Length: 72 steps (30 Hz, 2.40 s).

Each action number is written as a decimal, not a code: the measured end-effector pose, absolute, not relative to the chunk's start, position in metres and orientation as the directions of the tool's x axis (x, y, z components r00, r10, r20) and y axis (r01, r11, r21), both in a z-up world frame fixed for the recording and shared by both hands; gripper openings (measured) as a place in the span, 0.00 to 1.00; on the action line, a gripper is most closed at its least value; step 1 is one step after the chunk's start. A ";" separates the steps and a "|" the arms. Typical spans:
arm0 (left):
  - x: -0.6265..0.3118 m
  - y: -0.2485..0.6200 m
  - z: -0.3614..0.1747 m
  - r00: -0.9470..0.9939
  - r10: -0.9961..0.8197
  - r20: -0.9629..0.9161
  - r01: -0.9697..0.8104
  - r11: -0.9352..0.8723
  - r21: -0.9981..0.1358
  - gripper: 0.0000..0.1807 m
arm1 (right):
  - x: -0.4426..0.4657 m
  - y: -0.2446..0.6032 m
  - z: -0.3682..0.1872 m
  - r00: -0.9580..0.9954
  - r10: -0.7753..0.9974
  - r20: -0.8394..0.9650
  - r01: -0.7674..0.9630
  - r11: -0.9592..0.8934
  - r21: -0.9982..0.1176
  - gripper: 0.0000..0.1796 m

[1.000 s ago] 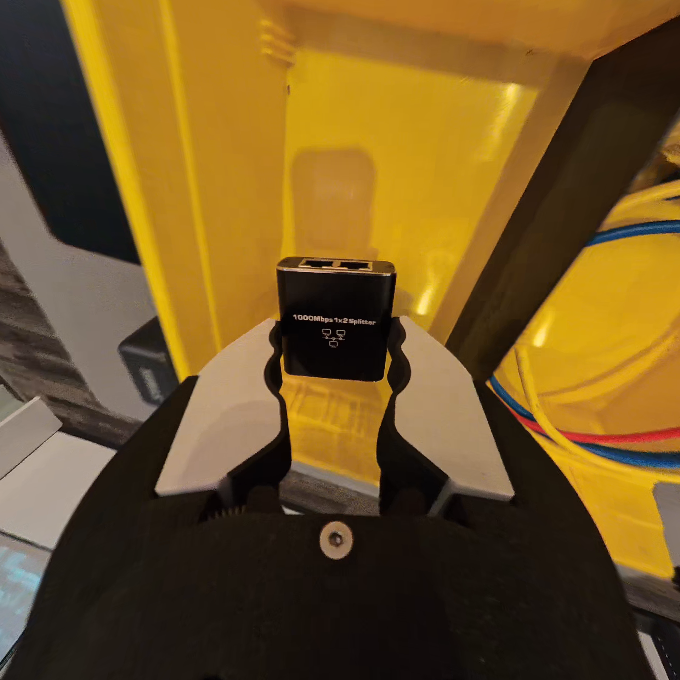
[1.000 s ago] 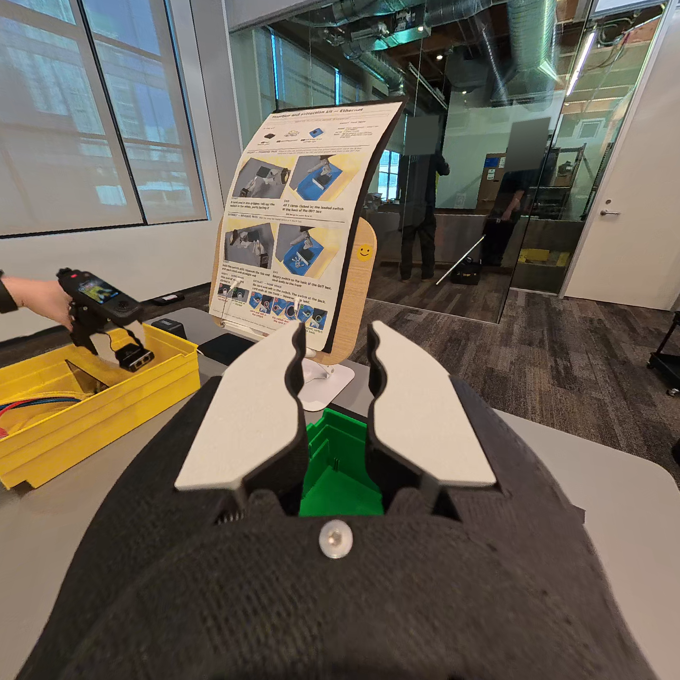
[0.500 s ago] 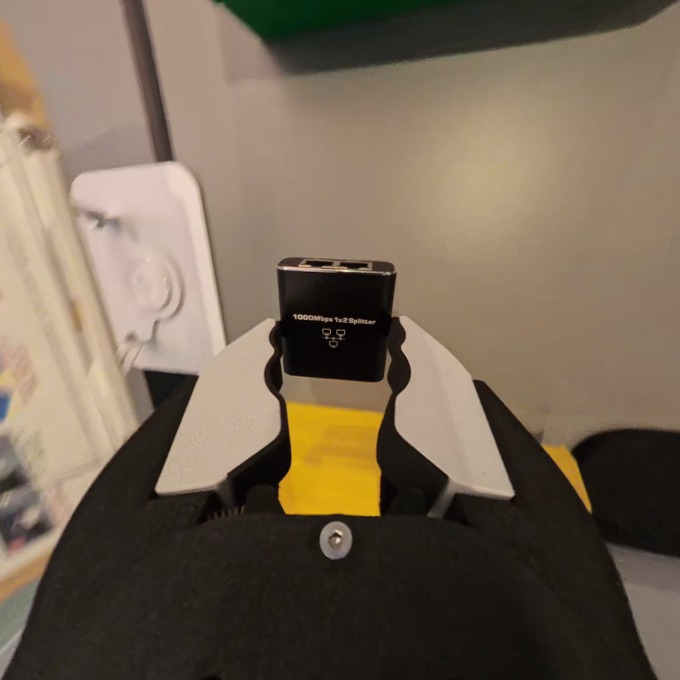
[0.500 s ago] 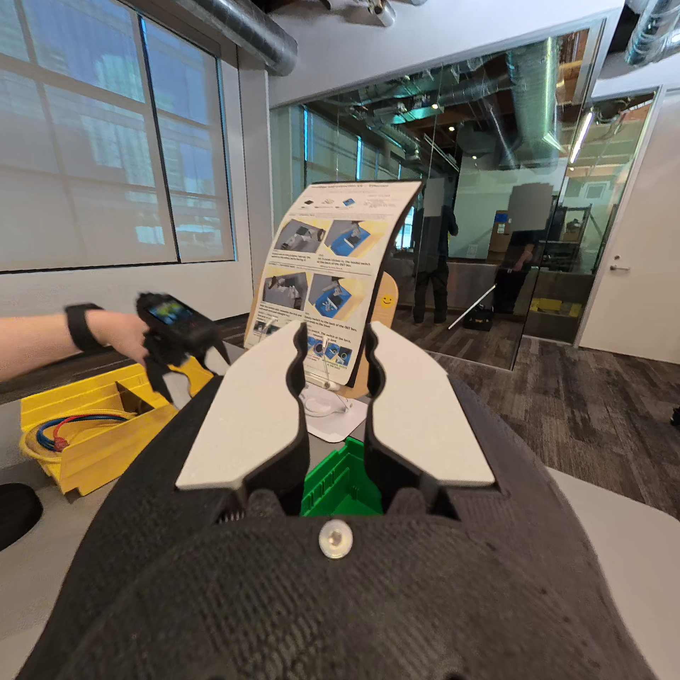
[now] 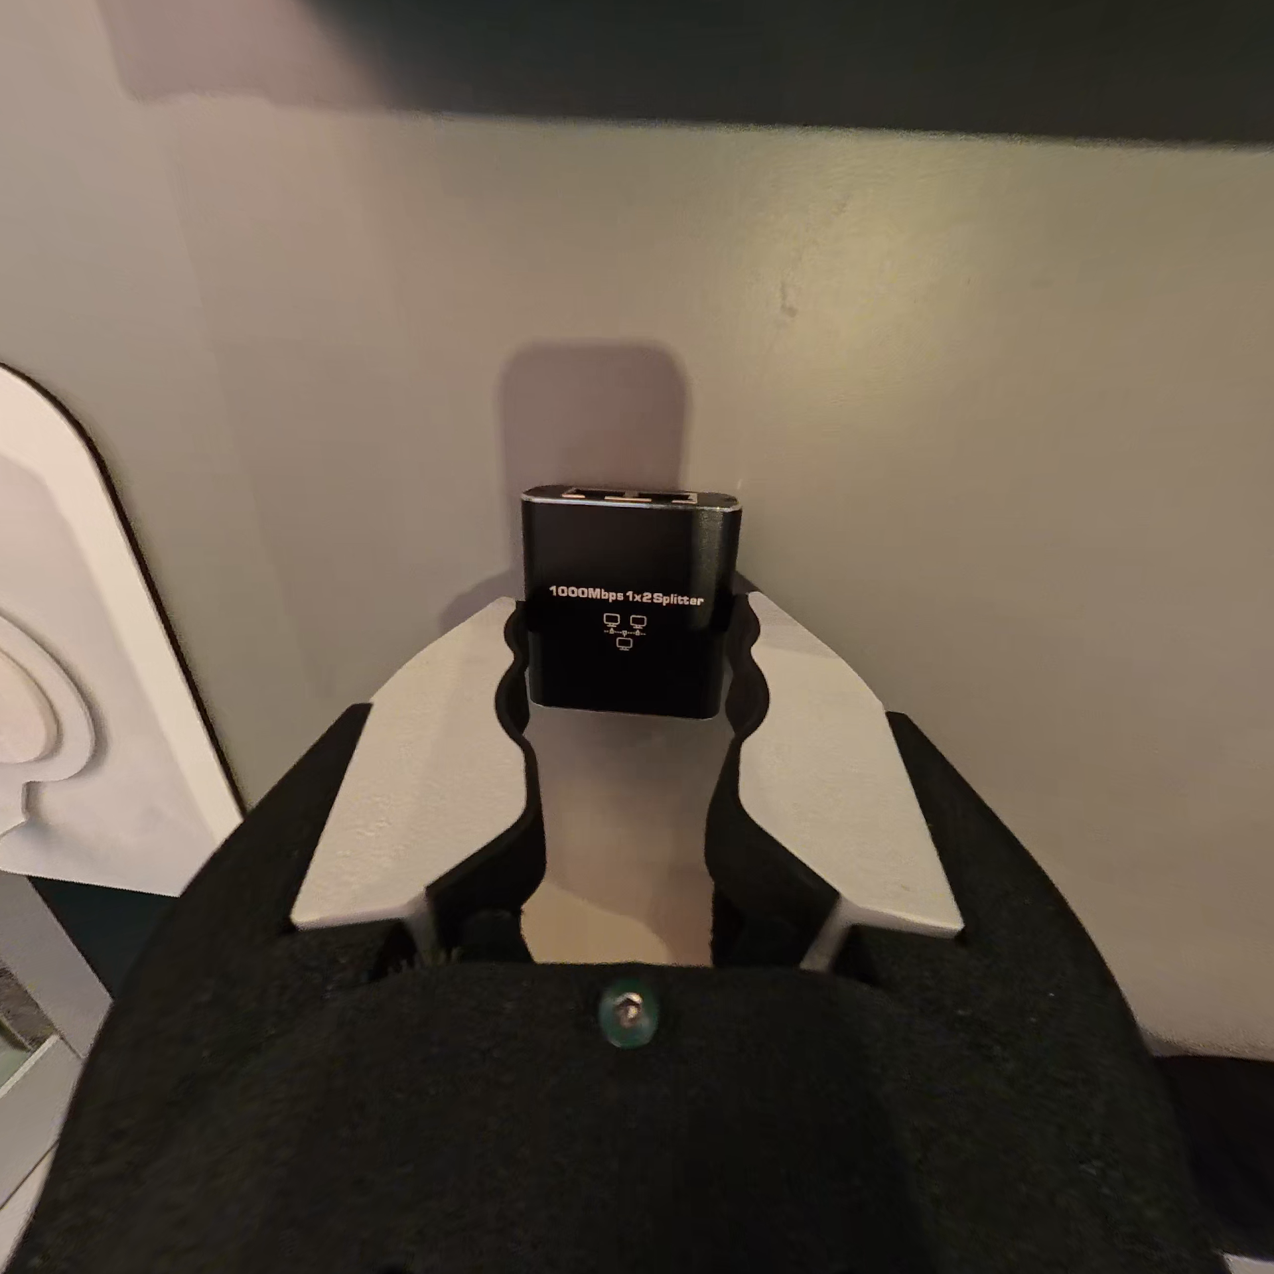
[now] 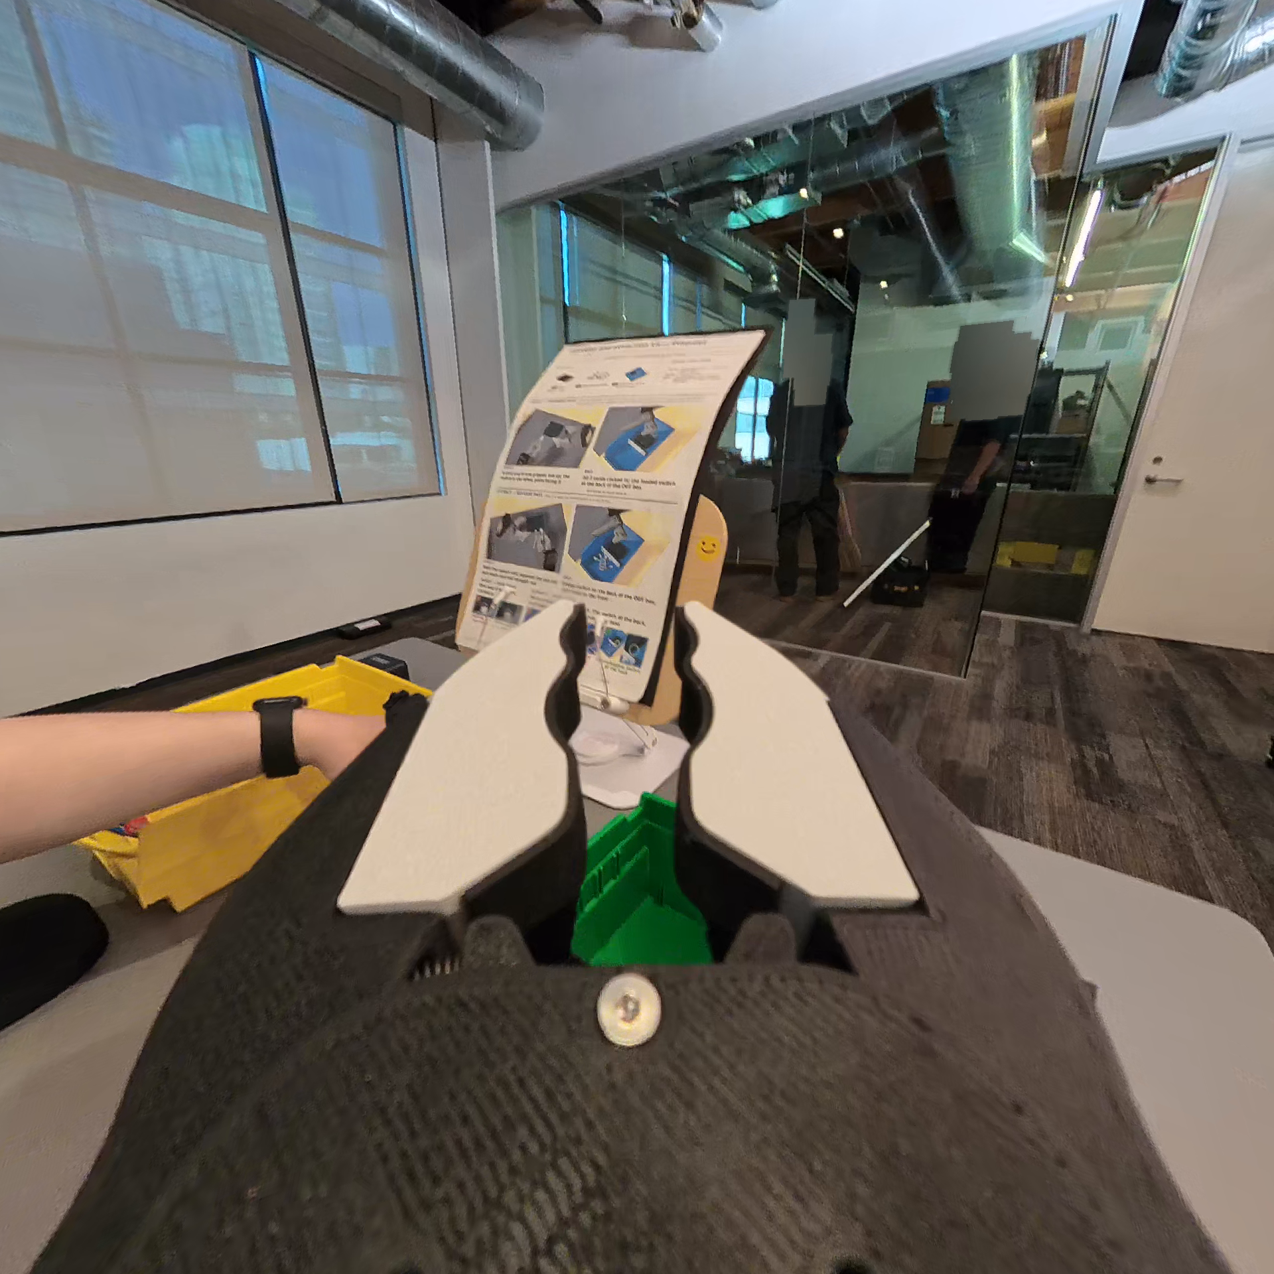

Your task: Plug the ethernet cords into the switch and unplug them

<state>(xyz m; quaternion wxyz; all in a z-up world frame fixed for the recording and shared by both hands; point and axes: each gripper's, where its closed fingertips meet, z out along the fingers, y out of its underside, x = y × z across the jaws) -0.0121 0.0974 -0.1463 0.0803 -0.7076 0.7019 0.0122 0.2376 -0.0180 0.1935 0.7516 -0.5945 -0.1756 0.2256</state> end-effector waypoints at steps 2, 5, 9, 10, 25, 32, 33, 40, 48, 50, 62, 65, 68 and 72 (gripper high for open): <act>-0.012 0.096 -0.150 0.008 -0.993 -0.121 -0.997 0.002 -0.082 0.30 | 0.241 -0.010 0.182 0.851 0.525 -0.010 -0.100 0.142 -0.985 0.14; -0.012 0.095 -0.151 0.015 -0.994 -0.110 -0.996 -0.006 -0.085 0.30 | 0.256 0.013 0.136 0.882 0.466 -0.070 -0.037 -0.080 -0.996 0.14; -0.012 0.095 -0.142 0.041 -0.991 -0.124 -0.991 -0.025 -0.128 0.35 | 0.291 0.034 0.006 0.924 0.331 -0.193 0.052 -0.608 -0.792 0.14; -0.013 0.095 -0.137 0.049 -0.991 -0.128 -0.989 -0.031 -0.142 0.35 | 0.296 0.034 -0.022 0.930 0.299 -0.212 0.063 -0.700 -0.711 0.15; -0.174 0.085 -0.019 0.310 -0.883 -0.351 -0.946 -0.249 -0.209 0.29 | 0.322 0.039 -0.088 0.905 0.023 -0.426 -0.194 -0.867 -0.459 0.05; -0.267 0.019 -0.031 0.395 -0.890 -0.229 -0.913 -0.354 -0.201 0.28 | 0.327 0.039 -0.089 0.924 0.072 -0.376 -0.132 -0.861 -0.491 0.05; -0.275 0.006 -0.037 0.396 -0.900 -0.184 -0.912 -0.361 -0.196 0.28 | 0.327 0.040 -0.089 0.930 0.086 -0.357 -0.113 -0.859 -0.500 0.05; -0.302 -0.054 -0.066 0.295 -0.952 -0.085 -0.944 -0.277 -0.180 0.24 | 0.328 0.046 -0.044 0.932 0.120 -0.341 -0.138 -0.753 -0.643 0.13; -0.287 -0.058 -0.087 0.285 -0.958 0.020 -0.933 -0.282 -0.225 0.21 | 0.309 0.048 -0.008 0.943 0.232 -0.236 -0.030 -0.651 -0.759 0.13; -0.284 -0.057 -0.094 0.272 -0.962 0.024 -0.941 -0.271 -0.204 0.21 | 0.310 0.048 -0.010 0.946 0.228 -0.229 -0.023 -0.660 -0.751 0.13; -0.278 -0.052 -0.105 0.279 -0.959 0.045 -0.944 -0.282 -0.170 0.09 | 0.312 0.047 -0.018 0.943 0.224 -0.245 -0.028 -0.683 -0.730 0.13; -0.276 -0.048 -0.089 0.273 -0.962 0.014 -0.941 -0.270 -0.202 0.09 | 0.310 0.047 -0.019 0.944 0.234 -0.233 -0.010 -0.685 -0.729 0.13; -0.276 -0.038 -0.060 0.302 -0.953 -0.024 -0.924 -0.287 -0.252 0.09 | 0.309 0.047 -0.018 0.944 0.242 -0.227 -0.002 -0.681 -0.733 0.13; -0.271 -0.030 -0.013 0.334 -0.940 -0.064 -0.896 -0.296 -0.331 0.09 | 0.310 0.047 -0.018 0.942 0.241 -0.233 -0.009 -0.678 -0.735 0.13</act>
